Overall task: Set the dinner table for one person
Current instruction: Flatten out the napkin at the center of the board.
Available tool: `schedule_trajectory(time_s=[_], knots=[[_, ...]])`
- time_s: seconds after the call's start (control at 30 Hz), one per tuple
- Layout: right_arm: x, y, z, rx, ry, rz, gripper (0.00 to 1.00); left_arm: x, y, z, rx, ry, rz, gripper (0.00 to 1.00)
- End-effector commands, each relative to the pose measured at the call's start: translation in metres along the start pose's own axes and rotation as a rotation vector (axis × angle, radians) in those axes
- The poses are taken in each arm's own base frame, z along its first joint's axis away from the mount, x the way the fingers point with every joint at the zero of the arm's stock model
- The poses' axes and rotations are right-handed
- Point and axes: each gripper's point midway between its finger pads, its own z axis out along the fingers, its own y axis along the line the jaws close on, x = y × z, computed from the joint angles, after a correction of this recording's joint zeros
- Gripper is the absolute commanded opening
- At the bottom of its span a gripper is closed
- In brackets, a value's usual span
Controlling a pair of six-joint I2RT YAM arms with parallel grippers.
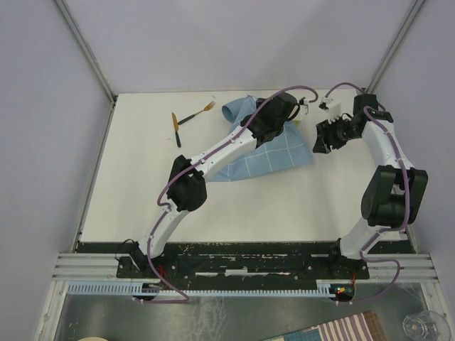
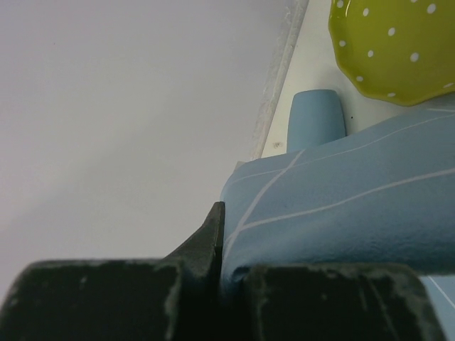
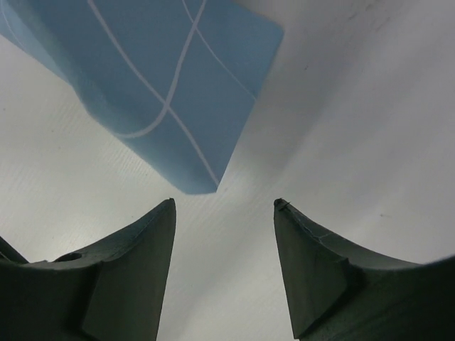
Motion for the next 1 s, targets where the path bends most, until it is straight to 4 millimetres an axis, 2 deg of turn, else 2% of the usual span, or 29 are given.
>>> schedule_trajectory(time_s=[0.0, 0.1, 0.37, 0.6, 0.83, 0.87, 0.9, 0.97], knots=[[-0.046, 0.0, 0.01, -0.035, -0.126, -0.043, 0.66, -0.006, 0.06, -0.036, -0.099, -0.06, -0.194, 0.03], [-0.057, 0.011, 0.015, -0.067, -0.149, -0.039, 0.66, -0.005, 0.058, -0.036, -0.095, -0.055, -0.2, 0.03], [-0.07, 0.048, 0.011, -0.129, -0.183, -0.085, 0.67, 0.0, 0.058, -0.034, -0.106, -0.037, -0.226, 0.03], [-0.085, 0.057, 0.028, -0.194, -0.199, -0.064, 0.67, 0.004, 0.059, -0.036, -0.118, -0.017, -0.252, 0.03], [-0.089, 0.079, 0.043, -0.248, -0.2, -0.068, 0.64, 0.01, 0.067, -0.038, -0.145, 0.002, -0.279, 0.03], [-0.088, 0.084, 0.047, -0.265, -0.193, -0.064, 0.6, 0.011, 0.068, -0.039, -0.149, 0.006, -0.28, 0.03], [-0.087, 0.087, 0.049, -0.274, -0.185, -0.059, 0.51, 0.012, 0.068, -0.038, -0.152, 0.01, -0.282, 0.03], [-0.083, 0.087, 0.056, -0.264, -0.164, -0.035, 0.2, 0.013, 0.07, -0.04, -0.156, 0.014, -0.283, 0.03]])
